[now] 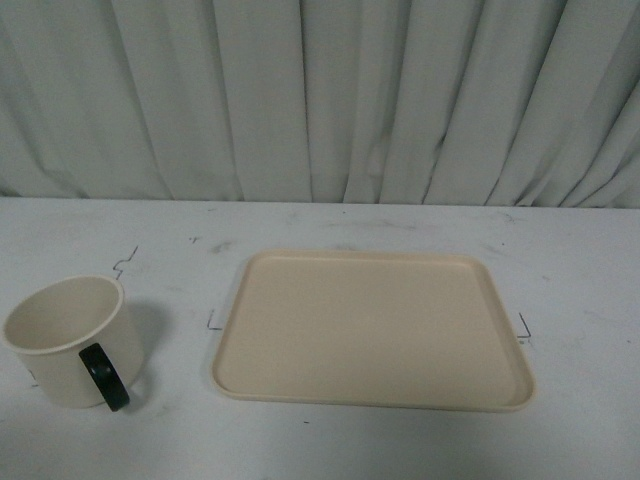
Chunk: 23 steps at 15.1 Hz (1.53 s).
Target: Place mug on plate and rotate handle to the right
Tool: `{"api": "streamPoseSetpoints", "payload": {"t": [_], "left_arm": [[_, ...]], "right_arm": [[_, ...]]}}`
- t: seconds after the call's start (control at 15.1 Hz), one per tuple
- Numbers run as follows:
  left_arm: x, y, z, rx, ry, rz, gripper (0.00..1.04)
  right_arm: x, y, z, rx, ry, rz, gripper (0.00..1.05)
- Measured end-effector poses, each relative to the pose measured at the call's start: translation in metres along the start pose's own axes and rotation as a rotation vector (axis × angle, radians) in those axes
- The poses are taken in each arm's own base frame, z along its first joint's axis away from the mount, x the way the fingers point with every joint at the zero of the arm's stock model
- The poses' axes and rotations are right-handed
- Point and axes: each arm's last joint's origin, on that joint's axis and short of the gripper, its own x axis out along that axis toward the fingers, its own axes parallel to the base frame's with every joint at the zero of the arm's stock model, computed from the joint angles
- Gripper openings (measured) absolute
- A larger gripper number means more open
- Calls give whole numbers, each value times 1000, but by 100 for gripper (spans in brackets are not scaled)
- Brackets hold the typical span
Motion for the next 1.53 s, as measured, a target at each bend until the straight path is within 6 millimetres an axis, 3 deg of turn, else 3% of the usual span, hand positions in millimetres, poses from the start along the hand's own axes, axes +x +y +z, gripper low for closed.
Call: {"api": "streamPoseSetpoints", "payload": {"t": [0.53,0.66,0.86,1.13,1.33,1.53], "left_arm": [[0,0,0,0,1,0,98],[3,1,1,17,89,3,98],[54,13,26,33,338,2,98],[136,16,32,108,665,-28,98],[175,28,13,130,882,48,98],[194,32,-8,120,980,92,98]], "right_arm": [[0,0,0,0,0,0,98],[0,0,0,0,0,0,98],[0,0,0,0,0,-3,98],[0,0,0,0,0,-3,98],[0,0,0,0,0,-3,98],[0,0,0,0,0,-3,98]]}}
